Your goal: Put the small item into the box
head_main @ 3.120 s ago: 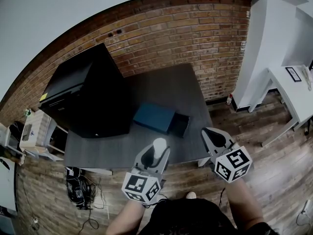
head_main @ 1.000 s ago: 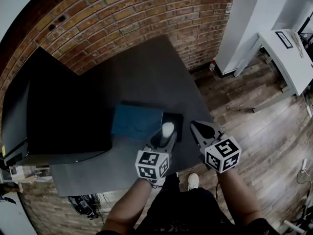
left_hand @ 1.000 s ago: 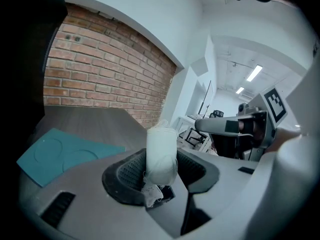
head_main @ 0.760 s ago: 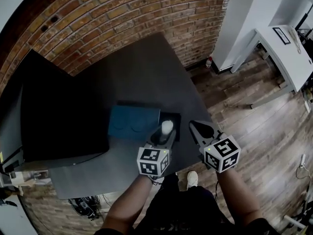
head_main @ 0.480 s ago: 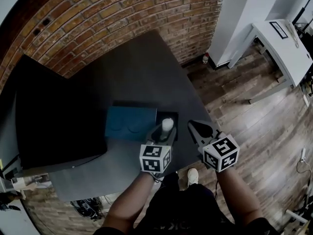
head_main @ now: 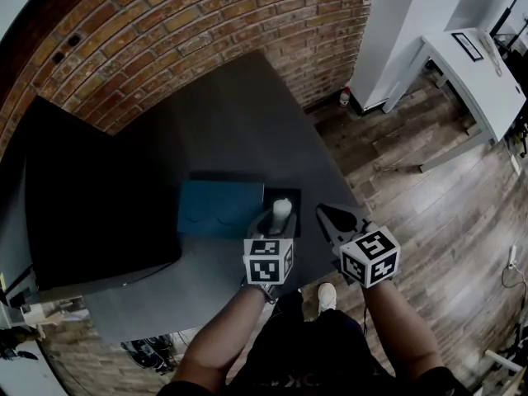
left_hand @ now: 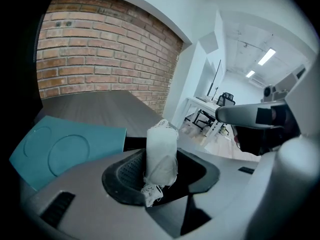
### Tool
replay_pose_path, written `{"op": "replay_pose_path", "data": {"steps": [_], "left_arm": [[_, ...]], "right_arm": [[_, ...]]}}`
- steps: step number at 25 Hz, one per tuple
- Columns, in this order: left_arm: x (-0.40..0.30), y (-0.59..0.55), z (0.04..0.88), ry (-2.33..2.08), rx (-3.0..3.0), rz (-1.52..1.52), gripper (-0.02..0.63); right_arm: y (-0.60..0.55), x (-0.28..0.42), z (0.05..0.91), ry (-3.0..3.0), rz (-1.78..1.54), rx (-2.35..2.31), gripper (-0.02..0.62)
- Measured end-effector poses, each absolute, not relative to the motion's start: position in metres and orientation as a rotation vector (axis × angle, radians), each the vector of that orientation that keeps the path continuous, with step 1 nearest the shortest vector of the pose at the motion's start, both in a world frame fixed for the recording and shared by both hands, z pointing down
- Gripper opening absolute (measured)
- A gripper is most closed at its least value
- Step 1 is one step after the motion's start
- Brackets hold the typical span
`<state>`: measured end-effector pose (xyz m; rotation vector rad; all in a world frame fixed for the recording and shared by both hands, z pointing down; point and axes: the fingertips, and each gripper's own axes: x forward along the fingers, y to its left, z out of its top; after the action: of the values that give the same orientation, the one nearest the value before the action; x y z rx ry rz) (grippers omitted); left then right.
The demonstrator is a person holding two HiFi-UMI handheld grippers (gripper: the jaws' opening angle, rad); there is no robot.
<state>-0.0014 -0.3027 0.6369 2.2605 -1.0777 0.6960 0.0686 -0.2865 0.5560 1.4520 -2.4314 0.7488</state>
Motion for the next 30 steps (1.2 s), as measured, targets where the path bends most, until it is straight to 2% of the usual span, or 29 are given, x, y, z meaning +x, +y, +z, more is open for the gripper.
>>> {"op": "replay_pose_path", "data": {"steps": [11,22,30], "left_arm": [[0.001,-0.307,0.640,-1.111,2.255,0.775,0.204],[0.004,-0.303,0.664,-1.117,2.148,1.029,0.204],[0.004,-0.304,0.664,-1.143,2.147,1.008,0.215]], "right_arm": [[-0.285,0.075,0.553,-2.429,0.760,1.471,0.018],[-0.289,0.083,0.552,-2.446,0.772,1.482,0.018],[-0.285,0.090,0.550,-2.444,0.764,1.485,0.018]]}}
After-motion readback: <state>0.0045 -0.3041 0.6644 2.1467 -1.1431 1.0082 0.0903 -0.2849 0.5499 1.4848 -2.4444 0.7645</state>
